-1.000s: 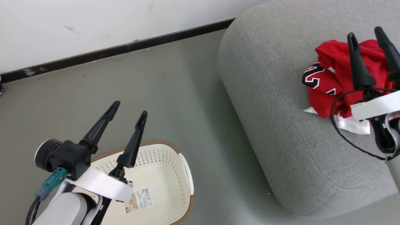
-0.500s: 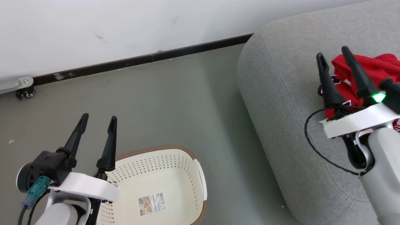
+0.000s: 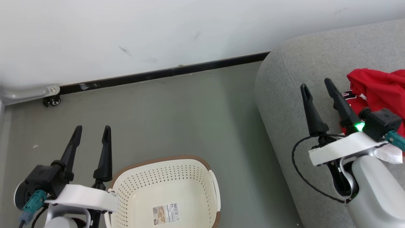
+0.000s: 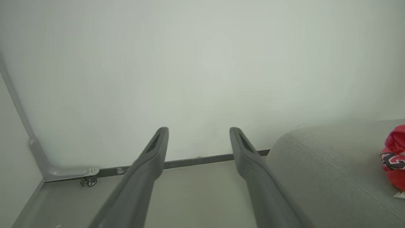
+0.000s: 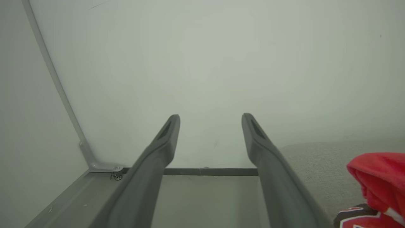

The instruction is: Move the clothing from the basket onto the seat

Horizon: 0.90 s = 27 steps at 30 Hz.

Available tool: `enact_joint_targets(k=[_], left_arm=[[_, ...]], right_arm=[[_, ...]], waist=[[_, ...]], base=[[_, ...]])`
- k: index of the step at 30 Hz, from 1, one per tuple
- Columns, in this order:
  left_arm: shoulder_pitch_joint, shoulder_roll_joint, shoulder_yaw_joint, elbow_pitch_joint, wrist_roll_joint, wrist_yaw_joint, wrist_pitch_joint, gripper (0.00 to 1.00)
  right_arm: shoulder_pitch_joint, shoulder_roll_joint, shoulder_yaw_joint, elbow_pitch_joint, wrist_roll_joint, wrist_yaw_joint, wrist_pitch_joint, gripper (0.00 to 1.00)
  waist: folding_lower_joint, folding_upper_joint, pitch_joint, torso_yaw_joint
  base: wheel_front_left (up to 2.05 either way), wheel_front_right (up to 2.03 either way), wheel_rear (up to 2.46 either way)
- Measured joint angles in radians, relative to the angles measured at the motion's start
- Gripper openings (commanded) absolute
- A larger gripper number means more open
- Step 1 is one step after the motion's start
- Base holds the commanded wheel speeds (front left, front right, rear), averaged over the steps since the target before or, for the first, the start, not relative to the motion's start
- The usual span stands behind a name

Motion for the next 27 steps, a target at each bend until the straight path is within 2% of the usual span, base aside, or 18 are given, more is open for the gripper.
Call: enact_joint_targets(k=[9, 27], left_arm=[[0.058, -0.026, 0.036, 0.009, 0.009, 0.03, 0.0, 1.0], [0.157, -0.07, 0.069, 0.024, 0.036, 0.039, 0.0, 1.0]], right_arm=[[0.077, 0.044, -0.025, -0.014, -0.032, 0.0, 0.0, 1.0], [0.242, 0.142, -0.061, -0.059, -0.111, 0.0, 0.0, 1.0]], waist=[[0.0, 0.0, -0.046, 0.031], [0.0, 0.0, -0.128, 0.066]], base=[[0.0, 0.0, 0.0], [0.0, 0.0, 0.0]])
